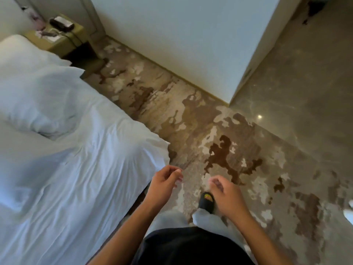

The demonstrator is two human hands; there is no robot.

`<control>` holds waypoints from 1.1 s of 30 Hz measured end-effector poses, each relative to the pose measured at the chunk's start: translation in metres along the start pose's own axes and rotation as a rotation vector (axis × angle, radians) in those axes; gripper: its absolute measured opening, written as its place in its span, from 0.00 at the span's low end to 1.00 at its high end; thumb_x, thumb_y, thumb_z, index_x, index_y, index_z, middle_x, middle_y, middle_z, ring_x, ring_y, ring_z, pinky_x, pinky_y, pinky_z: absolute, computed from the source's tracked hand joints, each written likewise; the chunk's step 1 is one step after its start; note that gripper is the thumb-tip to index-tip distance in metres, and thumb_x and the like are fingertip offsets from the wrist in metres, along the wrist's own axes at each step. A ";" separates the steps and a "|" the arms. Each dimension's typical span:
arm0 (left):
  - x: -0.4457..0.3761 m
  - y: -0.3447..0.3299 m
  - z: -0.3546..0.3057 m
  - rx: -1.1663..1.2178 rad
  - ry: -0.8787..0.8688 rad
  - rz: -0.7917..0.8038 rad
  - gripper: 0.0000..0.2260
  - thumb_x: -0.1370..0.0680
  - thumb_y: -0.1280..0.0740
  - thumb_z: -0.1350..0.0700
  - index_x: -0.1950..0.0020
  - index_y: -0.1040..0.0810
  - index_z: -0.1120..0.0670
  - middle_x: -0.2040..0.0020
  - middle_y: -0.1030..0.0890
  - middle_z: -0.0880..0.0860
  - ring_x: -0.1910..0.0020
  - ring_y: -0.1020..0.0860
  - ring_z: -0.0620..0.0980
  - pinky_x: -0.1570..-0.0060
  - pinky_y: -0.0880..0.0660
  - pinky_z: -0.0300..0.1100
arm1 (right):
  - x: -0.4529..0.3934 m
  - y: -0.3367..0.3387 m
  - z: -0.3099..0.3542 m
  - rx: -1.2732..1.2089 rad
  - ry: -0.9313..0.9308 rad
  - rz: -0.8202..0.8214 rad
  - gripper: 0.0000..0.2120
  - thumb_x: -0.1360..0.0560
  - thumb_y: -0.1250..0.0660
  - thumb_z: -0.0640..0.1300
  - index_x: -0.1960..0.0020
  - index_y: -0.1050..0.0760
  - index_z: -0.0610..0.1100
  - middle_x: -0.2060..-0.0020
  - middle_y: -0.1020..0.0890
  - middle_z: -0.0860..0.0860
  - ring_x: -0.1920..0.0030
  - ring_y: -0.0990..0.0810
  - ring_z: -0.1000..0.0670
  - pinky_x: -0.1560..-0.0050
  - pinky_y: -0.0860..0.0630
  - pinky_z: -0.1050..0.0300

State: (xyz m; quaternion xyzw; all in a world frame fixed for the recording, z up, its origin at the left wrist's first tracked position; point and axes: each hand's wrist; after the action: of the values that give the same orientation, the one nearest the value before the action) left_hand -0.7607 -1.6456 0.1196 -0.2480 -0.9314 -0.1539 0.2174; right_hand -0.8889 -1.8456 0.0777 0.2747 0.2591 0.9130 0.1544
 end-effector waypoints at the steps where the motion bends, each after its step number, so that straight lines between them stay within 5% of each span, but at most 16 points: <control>1: -0.016 0.004 -0.010 0.020 0.015 -0.048 0.07 0.18 0.34 0.49 0.50 0.16 0.45 0.53 0.13 0.50 0.53 0.14 0.48 0.49 0.17 0.50 | -0.036 0.011 0.018 0.022 0.040 0.047 0.05 0.18 0.36 0.58 0.51 0.23 0.66 0.56 0.17 0.67 0.52 0.19 0.68 0.59 0.25 0.73; 5: -0.071 0.026 -0.042 0.109 0.092 -0.257 0.07 0.21 0.34 0.46 0.52 0.17 0.43 0.54 0.12 0.49 0.55 0.15 0.47 0.54 0.19 0.44 | -0.170 0.040 0.102 0.089 0.236 0.233 0.08 0.17 0.37 0.59 0.44 0.21 0.59 0.51 0.17 0.63 0.49 0.18 0.63 0.49 0.22 0.66; 12: -0.221 0.074 -0.076 0.254 0.172 -0.480 0.08 0.17 0.34 0.50 0.52 0.16 0.44 0.54 0.12 0.49 0.53 0.14 0.46 0.52 0.17 0.46 | -0.381 0.037 0.227 0.143 0.452 0.322 0.08 0.17 0.35 0.55 0.46 0.18 0.55 0.54 0.16 0.64 0.49 0.19 0.65 0.53 0.26 0.75; 17: -0.357 0.118 -0.136 0.288 0.203 -0.486 0.08 0.17 0.34 0.51 0.48 0.17 0.50 0.55 0.12 0.48 0.53 0.14 0.47 0.49 0.16 0.48 | -0.497 0.049 0.293 0.206 0.407 0.379 0.08 0.16 0.35 0.54 0.44 0.18 0.54 0.53 0.16 0.61 0.49 0.19 0.64 0.51 0.23 0.67; 25: -0.545 0.206 -0.253 0.256 0.081 -0.452 0.08 0.21 0.35 0.42 0.50 0.18 0.41 0.53 0.13 0.45 0.52 0.15 0.46 0.46 0.17 0.50 | -0.669 0.070 0.386 0.235 0.341 0.414 0.04 0.17 0.33 0.52 0.48 0.21 0.60 0.54 0.16 0.62 0.49 0.21 0.68 0.54 0.26 0.70; 33: -0.703 0.315 -0.312 0.328 0.087 -0.682 0.07 0.20 0.35 0.44 0.48 0.18 0.41 0.52 0.13 0.46 0.50 0.15 0.44 0.46 0.18 0.47 | -0.872 -0.001 0.517 0.307 0.445 0.571 0.04 0.17 0.35 0.53 0.48 0.21 0.59 0.55 0.17 0.61 0.52 0.20 0.64 0.53 0.25 0.65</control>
State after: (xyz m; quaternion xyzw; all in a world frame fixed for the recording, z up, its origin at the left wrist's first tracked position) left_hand 0.0583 -1.7847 0.1052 0.1211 -0.9626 -0.0765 0.2299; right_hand 0.1108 -2.0143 0.0790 0.1507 0.3329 0.9072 -0.2085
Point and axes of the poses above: each hand's wrist, its own x-axis away from the middle knuckle, its own y-axis out of the back of the hand, z = x × y
